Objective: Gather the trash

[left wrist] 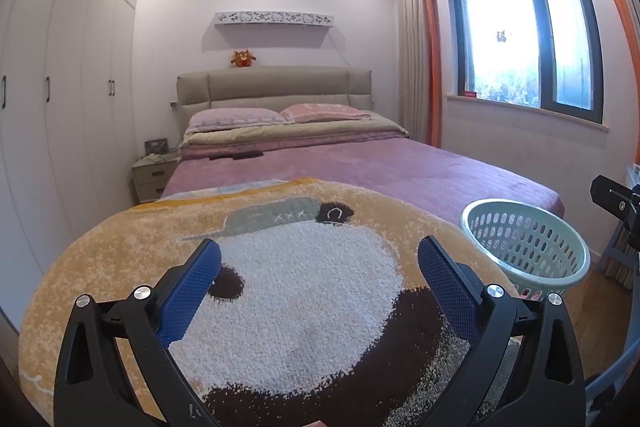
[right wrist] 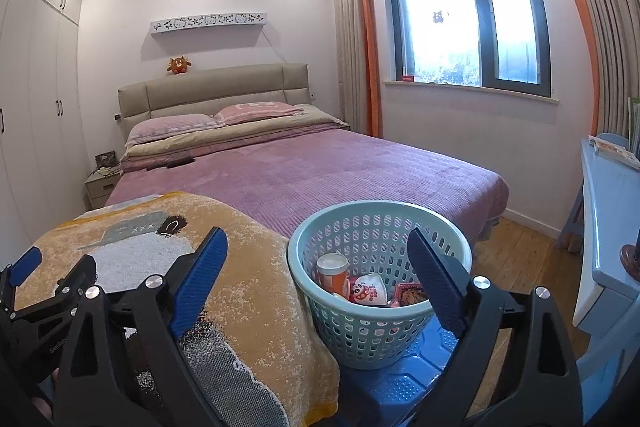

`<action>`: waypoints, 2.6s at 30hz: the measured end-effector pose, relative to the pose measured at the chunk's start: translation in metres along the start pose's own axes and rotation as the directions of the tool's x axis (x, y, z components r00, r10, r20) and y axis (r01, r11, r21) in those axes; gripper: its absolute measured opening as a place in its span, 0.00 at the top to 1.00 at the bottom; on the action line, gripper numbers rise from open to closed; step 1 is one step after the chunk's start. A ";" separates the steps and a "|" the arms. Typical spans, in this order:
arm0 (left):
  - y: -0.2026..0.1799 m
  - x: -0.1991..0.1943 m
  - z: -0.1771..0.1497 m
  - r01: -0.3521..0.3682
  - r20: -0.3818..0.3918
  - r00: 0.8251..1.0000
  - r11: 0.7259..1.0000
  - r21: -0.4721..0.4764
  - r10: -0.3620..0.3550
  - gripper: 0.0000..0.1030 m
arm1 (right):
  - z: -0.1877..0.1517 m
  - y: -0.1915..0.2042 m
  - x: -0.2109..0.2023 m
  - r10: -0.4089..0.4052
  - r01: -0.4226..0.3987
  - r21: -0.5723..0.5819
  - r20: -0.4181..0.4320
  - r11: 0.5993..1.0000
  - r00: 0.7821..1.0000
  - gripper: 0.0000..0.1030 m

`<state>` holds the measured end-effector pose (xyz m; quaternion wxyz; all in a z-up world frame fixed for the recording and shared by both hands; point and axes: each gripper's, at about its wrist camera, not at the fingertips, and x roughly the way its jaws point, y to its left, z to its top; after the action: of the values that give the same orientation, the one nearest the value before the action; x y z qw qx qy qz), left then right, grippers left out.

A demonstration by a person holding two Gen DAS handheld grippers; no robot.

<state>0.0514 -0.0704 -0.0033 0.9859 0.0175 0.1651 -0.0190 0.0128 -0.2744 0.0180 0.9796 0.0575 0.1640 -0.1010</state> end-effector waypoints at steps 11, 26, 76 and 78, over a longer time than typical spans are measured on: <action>0.000 0.000 0.000 0.000 -0.001 1.000 1.000 -0.003 0.000 0.07 | -0.002 -0.003 0.002 0.015 -0.015 0.011 -0.018 1.000 1.000 0.15; -0.001 0.000 0.000 -0.002 -0.003 1.000 1.000 -0.004 0.002 0.07 | -0.003 -0.001 0.002 0.026 -0.026 0.005 -0.025 1.000 0.999 0.15; -0.002 0.001 -0.003 -0.003 -0.015 1.000 1.000 -0.011 0.003 0.07 | -0.006 -0.005 0.011 0.047 -0.046 0.014 -0.054 0.999 0.997 0.15; -0.002 0.000 -0.003 -0.003 -0.014 1.000 1.000 -0.011 0.003 0.07 | -0.006 -0.005 0.011 0.046 -0.046 0.013 -0.054 0.999 0.997 0.15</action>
<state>0.0509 -0.0728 -0.0059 0.9849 0.0126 0.1721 -0.0166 0.0203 -0.2801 0.0080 0.9765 0.0696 0.1886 -0.0779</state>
